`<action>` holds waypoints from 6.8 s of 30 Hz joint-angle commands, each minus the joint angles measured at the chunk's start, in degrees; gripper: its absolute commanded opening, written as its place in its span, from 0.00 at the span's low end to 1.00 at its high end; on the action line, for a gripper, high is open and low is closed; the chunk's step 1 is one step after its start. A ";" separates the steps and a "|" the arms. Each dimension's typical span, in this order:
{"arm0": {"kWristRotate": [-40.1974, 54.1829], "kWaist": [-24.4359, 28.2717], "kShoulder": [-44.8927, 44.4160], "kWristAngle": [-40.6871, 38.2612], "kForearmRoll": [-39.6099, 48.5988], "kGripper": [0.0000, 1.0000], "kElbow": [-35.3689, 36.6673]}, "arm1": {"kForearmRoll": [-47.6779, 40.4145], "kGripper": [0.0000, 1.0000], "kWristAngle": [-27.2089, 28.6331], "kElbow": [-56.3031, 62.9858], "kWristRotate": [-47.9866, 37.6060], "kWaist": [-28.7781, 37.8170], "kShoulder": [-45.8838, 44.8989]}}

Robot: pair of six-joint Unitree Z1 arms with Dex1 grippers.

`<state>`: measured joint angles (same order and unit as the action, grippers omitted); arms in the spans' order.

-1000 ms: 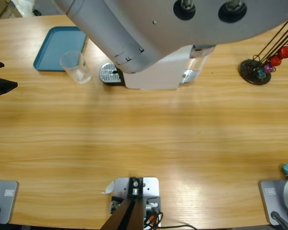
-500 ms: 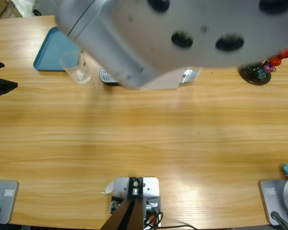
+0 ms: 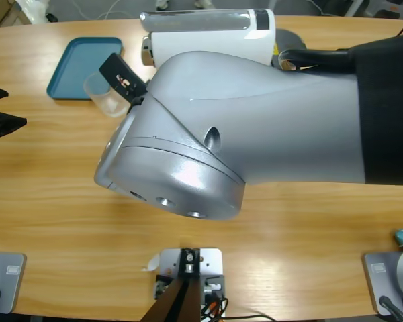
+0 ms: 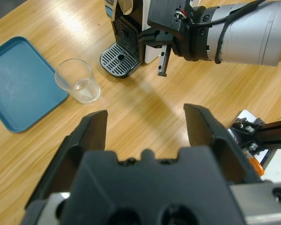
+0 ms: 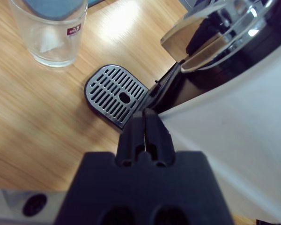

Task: Pour coffee

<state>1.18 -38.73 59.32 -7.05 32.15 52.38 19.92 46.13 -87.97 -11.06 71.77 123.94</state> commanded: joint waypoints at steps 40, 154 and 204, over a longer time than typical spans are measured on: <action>7.56 12.79 33.12 -0.12 -34.26 0.91 -12.67 | 14.98 1.00 -21.29 43.45 -6.04 -10.72 -65.23; 6.85 12.89 28.43 -3.37 -65.92 0.11 -28.79 | 10.49 1.00 -26.70 46.40 -5.11 -11.04 -64.33; 13.76 7.71 51.30 -11.98 -65.81 0.30 -13.93 | 9.70 1.00 -26.88 47.19 -5.11 -11.04 -66.06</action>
<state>14.00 -30.40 107.00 -19.36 -33.65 38.93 30.00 19.97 -42.73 -16.79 61.18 59.15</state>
